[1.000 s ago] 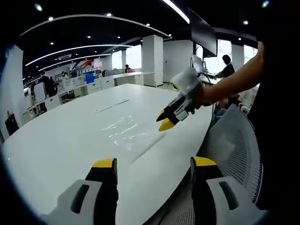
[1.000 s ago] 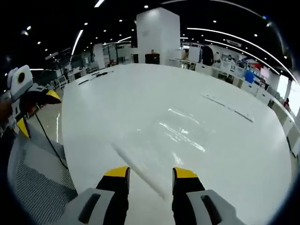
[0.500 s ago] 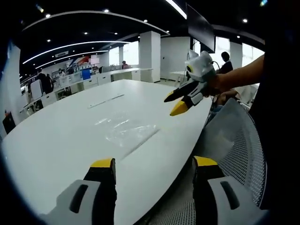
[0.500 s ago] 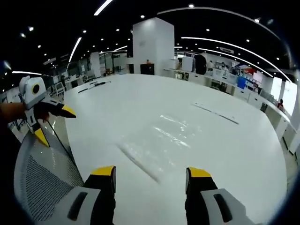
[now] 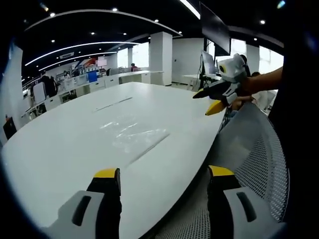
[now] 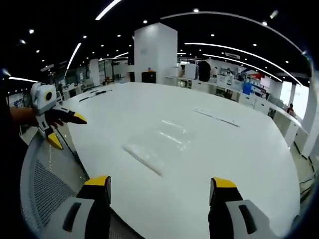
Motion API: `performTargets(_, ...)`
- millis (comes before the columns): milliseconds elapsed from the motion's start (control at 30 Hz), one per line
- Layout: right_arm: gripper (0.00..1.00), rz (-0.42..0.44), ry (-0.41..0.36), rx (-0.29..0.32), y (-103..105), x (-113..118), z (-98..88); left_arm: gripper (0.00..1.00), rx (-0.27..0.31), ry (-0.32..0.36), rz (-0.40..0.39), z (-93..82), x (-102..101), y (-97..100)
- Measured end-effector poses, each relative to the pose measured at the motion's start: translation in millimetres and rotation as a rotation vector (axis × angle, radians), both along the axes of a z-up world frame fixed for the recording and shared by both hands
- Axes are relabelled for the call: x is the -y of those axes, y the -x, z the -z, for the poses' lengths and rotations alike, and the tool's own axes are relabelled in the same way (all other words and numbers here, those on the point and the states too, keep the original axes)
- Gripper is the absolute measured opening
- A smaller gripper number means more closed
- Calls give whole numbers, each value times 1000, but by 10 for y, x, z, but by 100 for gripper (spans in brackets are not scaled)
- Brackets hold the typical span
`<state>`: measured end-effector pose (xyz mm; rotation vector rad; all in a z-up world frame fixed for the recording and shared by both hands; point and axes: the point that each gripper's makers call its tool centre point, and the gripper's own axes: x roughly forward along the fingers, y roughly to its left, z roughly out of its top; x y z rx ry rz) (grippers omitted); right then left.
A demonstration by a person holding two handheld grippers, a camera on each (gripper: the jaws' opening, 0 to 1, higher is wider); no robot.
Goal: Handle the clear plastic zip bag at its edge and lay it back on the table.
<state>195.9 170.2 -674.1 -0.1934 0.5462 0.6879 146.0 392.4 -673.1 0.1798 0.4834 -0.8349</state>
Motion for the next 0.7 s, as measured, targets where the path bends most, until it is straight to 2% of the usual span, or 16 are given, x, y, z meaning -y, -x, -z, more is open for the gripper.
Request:
performTargets(100,88,14,-16,14,45,53,22,72,4,-2,-11,20,-9,-20)
performTargets(233,99,48,-57,42,54,80,20,78,17,-37,-3,76,-2,-38)
performTargets(433,100,47,-75,64,113,36,37,82,34,-33,-27,98,-59,-118)
performTargets(533,100,41,-74,70,140,21,68,85,63,29,-68,27,-80,-191)
performTargets(700,100,43,-68,79,174,14,150,88,69,61,-75,15,-100,-211)
